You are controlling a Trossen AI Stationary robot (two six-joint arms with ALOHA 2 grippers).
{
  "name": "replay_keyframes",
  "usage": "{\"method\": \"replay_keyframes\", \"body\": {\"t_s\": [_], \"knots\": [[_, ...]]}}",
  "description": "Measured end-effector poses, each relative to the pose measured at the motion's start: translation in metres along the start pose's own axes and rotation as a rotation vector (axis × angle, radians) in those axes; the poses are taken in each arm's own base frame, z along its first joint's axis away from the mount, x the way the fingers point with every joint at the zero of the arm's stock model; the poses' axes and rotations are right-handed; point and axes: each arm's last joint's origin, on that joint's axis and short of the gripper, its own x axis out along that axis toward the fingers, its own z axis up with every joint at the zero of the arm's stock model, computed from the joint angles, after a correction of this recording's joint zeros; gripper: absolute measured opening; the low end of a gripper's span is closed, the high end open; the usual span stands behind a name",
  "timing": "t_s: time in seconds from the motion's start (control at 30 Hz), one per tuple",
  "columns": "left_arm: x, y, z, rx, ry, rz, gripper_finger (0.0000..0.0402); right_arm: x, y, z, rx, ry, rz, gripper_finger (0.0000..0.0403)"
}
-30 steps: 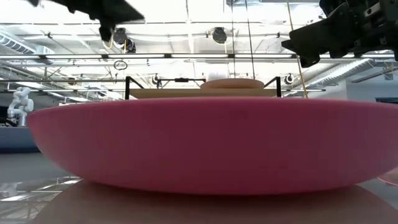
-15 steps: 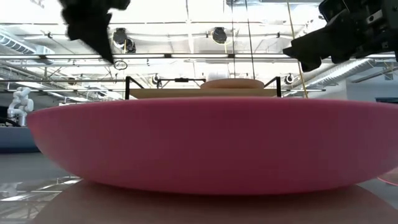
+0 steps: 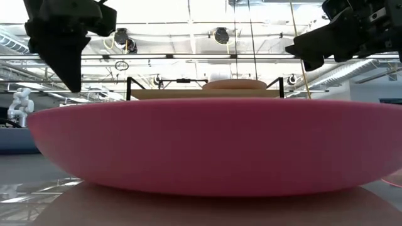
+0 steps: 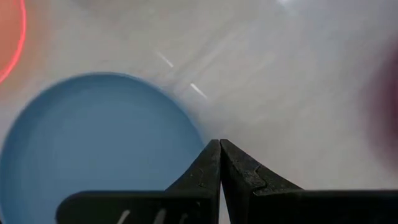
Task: Place and stack plates onto a shelf
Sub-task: Stack the large blue plate on top of the large light pink plate on the shelf
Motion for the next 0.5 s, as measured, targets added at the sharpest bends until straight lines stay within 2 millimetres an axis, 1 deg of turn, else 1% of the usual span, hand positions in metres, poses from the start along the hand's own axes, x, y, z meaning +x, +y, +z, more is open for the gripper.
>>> {"method": "replay_keyframes", "body": {"t_s": [0.13,0.23,0.3,0.4,0.5], "knots": [[0.0056,-0.0016,-0.0001,0.007,-0.006,0.030,0.0010,0.0000,0.0000,0.0004,0.001,-0.004,0.000,0.0146],[0.0070,-0.0032,-0.0010,0.004,0.021,0.019,0.0016,0.0000,0.0001,0.0004,0.001,-0.004,0.001,0.0146],[0.0069,-0.0049,-0.0012,-0.001,0.039,-0.005,0.0031,0.0000,0.0002,0.0005,0.001,-0.005,0.001,0.0146],[0.0068,-0.0083,0.0000,-0.008,0.032,-0.042,0.0067,0.0000,0.0002,0.0005,0.001,-0.005,0.003,0.0146],[0.0075,-0.0084,-0.0001,-0.015,0.034,-0.038,0.0101,0.0000,0.0002,0.0005,0.003,-0.005,0.004,0.0146]]}}
